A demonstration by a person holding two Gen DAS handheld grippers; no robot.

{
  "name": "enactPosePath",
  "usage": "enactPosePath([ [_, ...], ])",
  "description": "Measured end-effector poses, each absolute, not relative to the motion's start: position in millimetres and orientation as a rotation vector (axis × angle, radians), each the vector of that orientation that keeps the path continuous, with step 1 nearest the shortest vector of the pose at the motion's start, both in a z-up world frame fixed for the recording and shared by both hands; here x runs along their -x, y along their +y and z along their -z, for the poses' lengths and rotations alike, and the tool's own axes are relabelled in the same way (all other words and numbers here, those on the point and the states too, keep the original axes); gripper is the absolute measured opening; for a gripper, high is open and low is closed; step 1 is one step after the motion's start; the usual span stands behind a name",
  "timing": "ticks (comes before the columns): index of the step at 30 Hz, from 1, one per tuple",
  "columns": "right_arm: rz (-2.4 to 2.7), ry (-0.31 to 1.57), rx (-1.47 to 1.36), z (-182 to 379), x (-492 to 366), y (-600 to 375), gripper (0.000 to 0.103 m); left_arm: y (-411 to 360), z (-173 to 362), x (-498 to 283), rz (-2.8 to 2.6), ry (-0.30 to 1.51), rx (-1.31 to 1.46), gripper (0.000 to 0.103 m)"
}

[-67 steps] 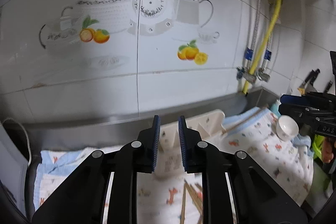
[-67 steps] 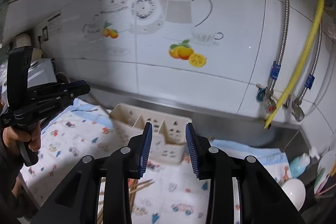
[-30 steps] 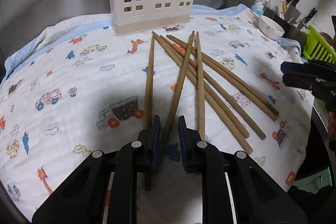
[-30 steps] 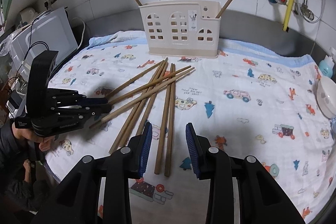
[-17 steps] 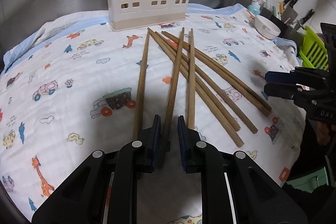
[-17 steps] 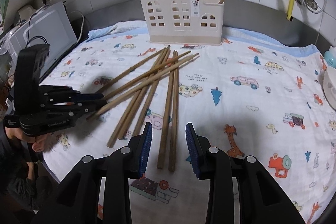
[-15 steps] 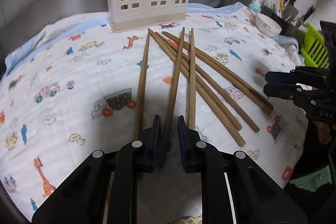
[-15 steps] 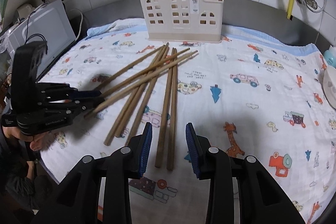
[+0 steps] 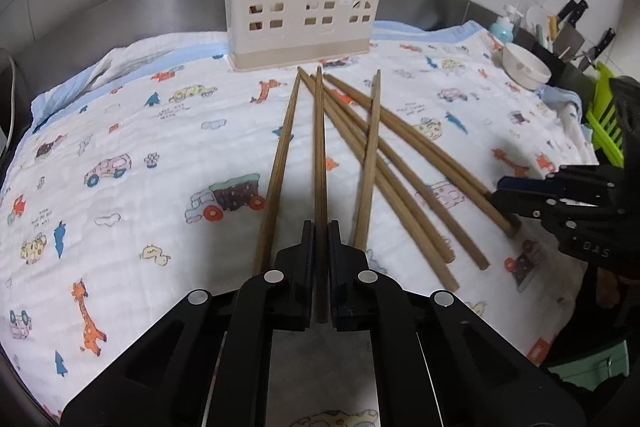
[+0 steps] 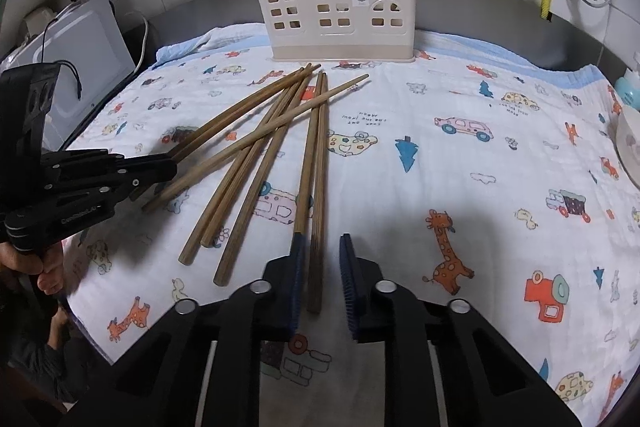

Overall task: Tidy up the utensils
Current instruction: 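Close the left tool on a chopstick while the right tool grasps another chopstick, then raise the left tool's chopstick over the holder while the right tool carries its chopstick there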

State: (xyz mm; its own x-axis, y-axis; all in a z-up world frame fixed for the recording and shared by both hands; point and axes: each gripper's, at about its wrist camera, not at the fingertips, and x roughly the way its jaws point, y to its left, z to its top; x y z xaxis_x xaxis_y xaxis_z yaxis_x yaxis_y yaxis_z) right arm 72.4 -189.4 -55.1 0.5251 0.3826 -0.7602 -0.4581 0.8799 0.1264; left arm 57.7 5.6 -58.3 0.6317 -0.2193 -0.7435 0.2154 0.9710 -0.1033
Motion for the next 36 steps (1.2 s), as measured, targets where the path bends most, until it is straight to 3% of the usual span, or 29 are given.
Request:
enactPosePath([
  [13, -0.474, 0.866, 0.198, 63, -68, -174, 0.012, 8, 30, -48, 0.274, 0.784, 0.027, 0.005],
  [19, -0.467, 0.857, 0.19, 59, -67, -176, 0.007, 10, 21, -47, 0.279, 0.759, 0.031, 0.005],
  [36, -0.524, 0.569, 0.143, -75, -73, -200, 0.006, 16, -35, -62, 0.292, 0.644, 0.02, 0.005],
])
